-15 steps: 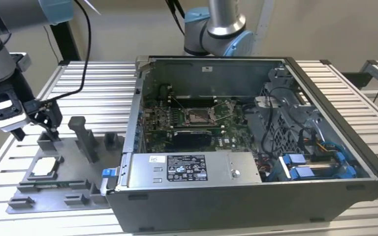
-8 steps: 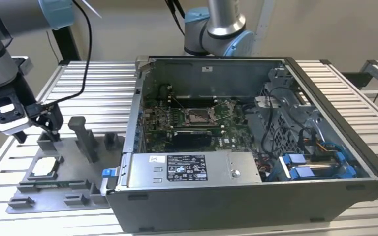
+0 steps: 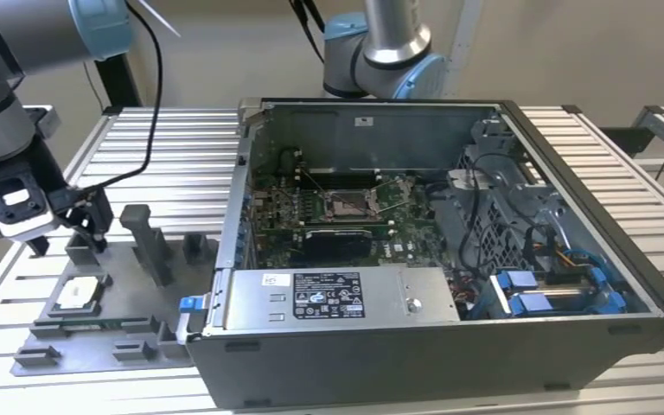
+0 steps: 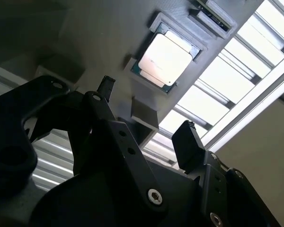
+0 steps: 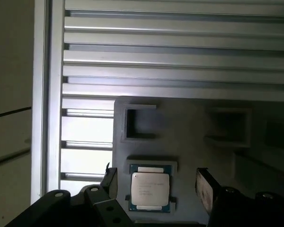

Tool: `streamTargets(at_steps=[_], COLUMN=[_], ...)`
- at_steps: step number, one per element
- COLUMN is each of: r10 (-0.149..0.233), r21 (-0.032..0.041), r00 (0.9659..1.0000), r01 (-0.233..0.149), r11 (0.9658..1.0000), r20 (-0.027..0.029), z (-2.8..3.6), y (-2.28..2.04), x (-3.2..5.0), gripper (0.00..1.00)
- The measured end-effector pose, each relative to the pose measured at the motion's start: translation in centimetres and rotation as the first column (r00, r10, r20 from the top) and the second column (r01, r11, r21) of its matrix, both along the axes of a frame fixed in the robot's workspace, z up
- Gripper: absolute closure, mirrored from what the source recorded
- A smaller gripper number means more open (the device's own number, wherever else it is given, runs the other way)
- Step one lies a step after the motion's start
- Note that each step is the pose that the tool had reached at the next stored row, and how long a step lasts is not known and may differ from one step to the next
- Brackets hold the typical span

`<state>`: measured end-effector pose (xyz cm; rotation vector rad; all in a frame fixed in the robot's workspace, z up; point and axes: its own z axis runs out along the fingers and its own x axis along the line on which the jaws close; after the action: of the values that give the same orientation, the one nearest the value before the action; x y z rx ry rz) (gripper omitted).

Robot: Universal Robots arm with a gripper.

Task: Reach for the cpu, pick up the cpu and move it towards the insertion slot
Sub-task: 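Pick up the cpu and move it towards the insertion slot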

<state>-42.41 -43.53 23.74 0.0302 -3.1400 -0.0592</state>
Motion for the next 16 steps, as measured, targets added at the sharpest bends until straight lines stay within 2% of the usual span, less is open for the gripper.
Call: streamTargets(at_steps=[6,9,14,16], r10=[0.000,0.000,0.000,0.000], r21=[-0.0001,0.0001,-0.0001,-0.0001], r00=[1.0000,1.0000,1.0000,1.0000], r01=[0.000,0.000,0.000,0.000], r11=[1.0000,1.0000,1.0000,1.0000], r20=[-0.0001,0.0000,-0.0016,-0.0019], z=[-0.73,-1.14,-1.70,-2.02], y=[-0.05,-0.34,-1.86,-2.26], x=[-0.12,-0.14,-0.13,-0.13], gripper=[0.00,0.00,0.00,0.00])
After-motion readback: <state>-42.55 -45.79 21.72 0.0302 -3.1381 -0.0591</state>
